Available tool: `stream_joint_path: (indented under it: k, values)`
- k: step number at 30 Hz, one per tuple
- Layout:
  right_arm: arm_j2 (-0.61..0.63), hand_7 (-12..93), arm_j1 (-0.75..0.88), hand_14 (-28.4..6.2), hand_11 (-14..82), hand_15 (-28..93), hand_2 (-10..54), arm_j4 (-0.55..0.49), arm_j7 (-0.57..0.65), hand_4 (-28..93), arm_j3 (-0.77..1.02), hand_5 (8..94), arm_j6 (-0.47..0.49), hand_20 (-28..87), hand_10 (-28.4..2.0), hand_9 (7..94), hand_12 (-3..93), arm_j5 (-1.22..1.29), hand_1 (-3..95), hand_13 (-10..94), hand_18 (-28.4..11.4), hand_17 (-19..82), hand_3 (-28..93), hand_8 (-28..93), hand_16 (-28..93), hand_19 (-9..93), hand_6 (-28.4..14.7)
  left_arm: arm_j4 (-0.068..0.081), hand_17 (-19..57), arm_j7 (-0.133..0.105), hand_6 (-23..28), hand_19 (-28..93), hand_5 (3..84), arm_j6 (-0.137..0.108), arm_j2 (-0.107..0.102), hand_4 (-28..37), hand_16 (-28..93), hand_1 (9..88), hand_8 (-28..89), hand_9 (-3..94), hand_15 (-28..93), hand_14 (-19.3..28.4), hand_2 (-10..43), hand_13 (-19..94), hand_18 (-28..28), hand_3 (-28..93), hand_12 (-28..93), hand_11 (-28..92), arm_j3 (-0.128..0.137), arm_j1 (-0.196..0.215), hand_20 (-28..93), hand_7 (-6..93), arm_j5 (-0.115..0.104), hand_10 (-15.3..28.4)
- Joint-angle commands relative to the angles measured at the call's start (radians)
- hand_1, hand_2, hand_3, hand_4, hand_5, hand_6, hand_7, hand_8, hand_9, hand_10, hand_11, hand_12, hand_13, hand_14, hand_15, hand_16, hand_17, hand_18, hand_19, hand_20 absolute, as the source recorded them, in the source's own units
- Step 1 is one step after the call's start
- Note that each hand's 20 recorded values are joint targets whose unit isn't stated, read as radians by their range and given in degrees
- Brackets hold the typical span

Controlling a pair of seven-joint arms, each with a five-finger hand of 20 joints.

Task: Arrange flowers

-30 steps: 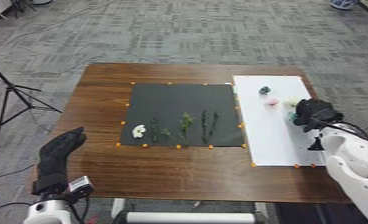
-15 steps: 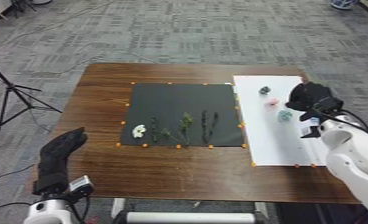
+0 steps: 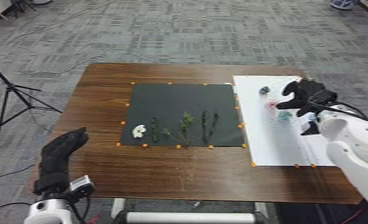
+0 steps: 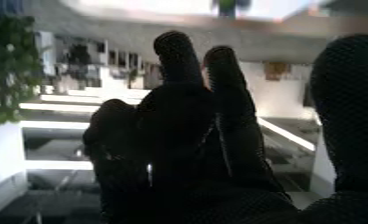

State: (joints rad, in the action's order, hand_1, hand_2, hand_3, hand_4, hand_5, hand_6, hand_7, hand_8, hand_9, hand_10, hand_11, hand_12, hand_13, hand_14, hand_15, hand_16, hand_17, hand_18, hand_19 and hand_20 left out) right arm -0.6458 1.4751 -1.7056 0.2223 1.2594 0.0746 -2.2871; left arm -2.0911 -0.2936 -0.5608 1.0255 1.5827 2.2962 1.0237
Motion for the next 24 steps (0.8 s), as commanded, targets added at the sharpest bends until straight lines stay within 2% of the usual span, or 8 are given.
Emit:
stream_joint_path:
  k: [1, 6, 9, 11, 13, 19, 22, 24]
  values:
    - [-0.029, 15, 0.012, -4.7, 16.0, 60, -9.5, 0.087, -0.004, -14, -0.055, 55.0, 0.045, 58, -15.6, 64.5, 24.1, -0.055, 30.4, 85, -15.5, 59, 61, -4, 36, 93, -3.7, -0.005, 3.8, 0.009, 1.2, 15, 49.5, 0.021, 0.011, -26.2, 1, 28.9, -10, 49.9, 22, 16.6, 2.5, 39, 12.8, 70, 13, 25, 0.003, 0.002, 17, 20.7, 0.009, 13.6]
    - [-0.035, 16, 0.006, -4.5, 17.8, 61, -9.5, 0.115, 0.025, -15, -0.090, 57.6, 0.003, 59, -14.4, 67.9, 24.1, -0.071, 34.6, 86, -15.5, 60, 62, -4, 36, 93, -2.9, -0.009, 3.8, 0.010, 1.2, 14, 49.7, 0.023, 0.012, -25.9, 1, 29.1, -10, 49.9, 22, 16.6, 2.4, 39, 12.7, 70, 13, 25, 0.007, 0.008, 16, 20.7, 0.009, 13.6]
    - [-0.030, 18, -0.007, -4.0, 19.5, 61, -9.5, 0.120, 0.030, -17, -0.106, 62.5, -0.040, 59, -13.9, 72.2, 23.5, -0.049, 44.6, 87, -14.7, 60, 63, -5, 35, 93, -2.0, -0.011, 3.8, 0.006, 1.2, 14, 49.8, 0.023, 0.013, -25.9, 1, 29.2, -10, 50.0, 22, 16.6, 2.4, 39, 12.8, 70, 13, 25, 0.009, 0.015, 17, 20.7, 0.005, 13.7]
    - [-0.015, 18, -0.015, -3.3, 14.2, 60, -9.5, 0.102, 0.035, -16, -0.109, 68.4, -0.075, 58, -12.6, 79.0, 31.7, -0.005, 55.8, 88, -14.1, 61, 55, 11, 35, 93, -2.6, -0.012, 3.7, 0.006, 1.3, 15, 49.8, 0.022, 0.012, -25.8, 1, 29.2, -10, 50.0, 22, 16.6, 2.4, 39, 12.8, 70, 13, 25, 0.010, 0.014, 17, 20.6, 0.006, 13.7]
    - [-0.001, 18, -0.029, -2.9, 10.2, 59, -9.5, 0.070, 0.035, -15, -0.105, 74.9, -0.111, 56, -11.6, 85.5, 36.4, 0.028, 62.1, 89, -13.5, 63, 53, 14, 35, 93, -2.6, -0.013, 3.7, 0.003, 1.4, 15, 49.8, 0.020, 0.010, -25.8, 1, 29.3, -10, 50.0, 22, 16.6, 2.4, 39, 12.8, 70, 13, 25, 0.012, 0.017, 17, 20.6, 0.005, 13.7]
    - [0.040, 18, -0.202, -2.2, 9.4, 58, -9.5, -0.052, 0.016, -16, -0.196, 78.9, -0.132, 57, -9.6, 89.0, 37.4, 0.163, 63.3, 91, -12.9, 65, 55, 15, 36, 93, -2.6, -0.015, 3.8, -0.006, 1.4, 14, 50.0, 0.007, -0.005, -25.8, 1, 29.3, -10, 50.0, 22, 16.6, 2.4, 39, 12.8, 70, 13, 25, 0.028, 0.025, 16, 20.5, -0.003, 13.7]
    - [0.009, 18, -0.341, -2.0, 9.1, 58, -9.5, -0.085, -0.002, -16, -0.293, 79.2, -0.059, 57, -9.4, 89.4, 37.3, 0.263, 63.1, 92, -13.0, 65, 55, 15, 36, 93, -2.6, -0.013, 3.8, -0.002, 1.4, 15, 50.0, 0.004, -0.020, -25.8, 1, 29.3, -10, 50.1, 22, 16.6, 2.3, 39, 12.8, 70, 13, 25, 0.036, 0.024, 16, 20.6, -0.003, 13.7]
    - [-0.034, 18, -0.432, -1.9, 8.8, 58, -9.5, -0.080, -0.032, -16, -0.375, 79.2, -0.018, 58, -9.4, 89.5, 37.5, 0.290, 62.8, 92, -13.0, 65, 56, 15, 36, 93, -2.4, -0.013, 3.9, -0.013, 1.5, 14, 50.0, -0.008, -0.024, -25.8, 1, 29.3, -10, 50.1, 22, 16.6, 2.3, 39, 12.8, 70, 13, 25, 0.038, 0.024, 16, 20.7, -0.009, 13.7]
